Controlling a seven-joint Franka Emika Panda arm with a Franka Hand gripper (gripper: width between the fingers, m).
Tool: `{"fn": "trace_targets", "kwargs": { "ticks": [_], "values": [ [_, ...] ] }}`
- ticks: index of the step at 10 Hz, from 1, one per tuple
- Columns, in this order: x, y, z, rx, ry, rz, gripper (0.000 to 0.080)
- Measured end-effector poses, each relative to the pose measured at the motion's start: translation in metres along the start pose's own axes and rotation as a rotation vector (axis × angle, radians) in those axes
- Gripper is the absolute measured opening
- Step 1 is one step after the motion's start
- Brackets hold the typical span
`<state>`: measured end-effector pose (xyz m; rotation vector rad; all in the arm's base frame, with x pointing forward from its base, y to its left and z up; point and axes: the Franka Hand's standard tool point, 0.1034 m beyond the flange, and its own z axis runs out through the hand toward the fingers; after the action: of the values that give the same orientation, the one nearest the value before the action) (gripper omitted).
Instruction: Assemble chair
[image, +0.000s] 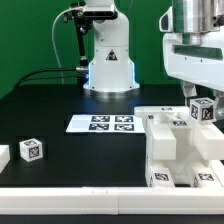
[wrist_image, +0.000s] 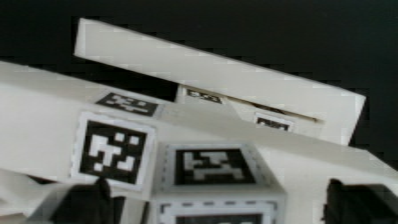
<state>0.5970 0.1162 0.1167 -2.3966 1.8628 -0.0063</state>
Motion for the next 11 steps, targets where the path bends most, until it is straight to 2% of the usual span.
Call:
{"fn": "trace_targets", "kwargs": {
  "ticks": [1,2,4,7,8,9,10,11],
  "values": [
    [-0.0002,0.0004,0.0001,-0.003,0.001,-0.026,0.0634],
    [-0.0007,0.0011,-0.0007,-0.011,0.003,-0.139,0.0634],
    [-0.0023,-0.0016,-0.0030,-0.002,0.008,-0.370,0.0647],
    [-0.0019,-0.0009,-0.0015,-0.009,0.013,-0.565,0.0649],
    [-0.0017,-0.0005,-0.0011,-0.015,0.016,-0.683,0.0649],
    [-0.0008,-0.0009,-0.0009,-0.038,0.033,-0.903,0.0649],
    [0.0006,-0.0002,-0.0007,-0.047,0.024,-1.106,0.0649],
    [0.0022,0.0011,-0.0012,-0.052,0.017,-1.202,0.0649]
  ]
}}
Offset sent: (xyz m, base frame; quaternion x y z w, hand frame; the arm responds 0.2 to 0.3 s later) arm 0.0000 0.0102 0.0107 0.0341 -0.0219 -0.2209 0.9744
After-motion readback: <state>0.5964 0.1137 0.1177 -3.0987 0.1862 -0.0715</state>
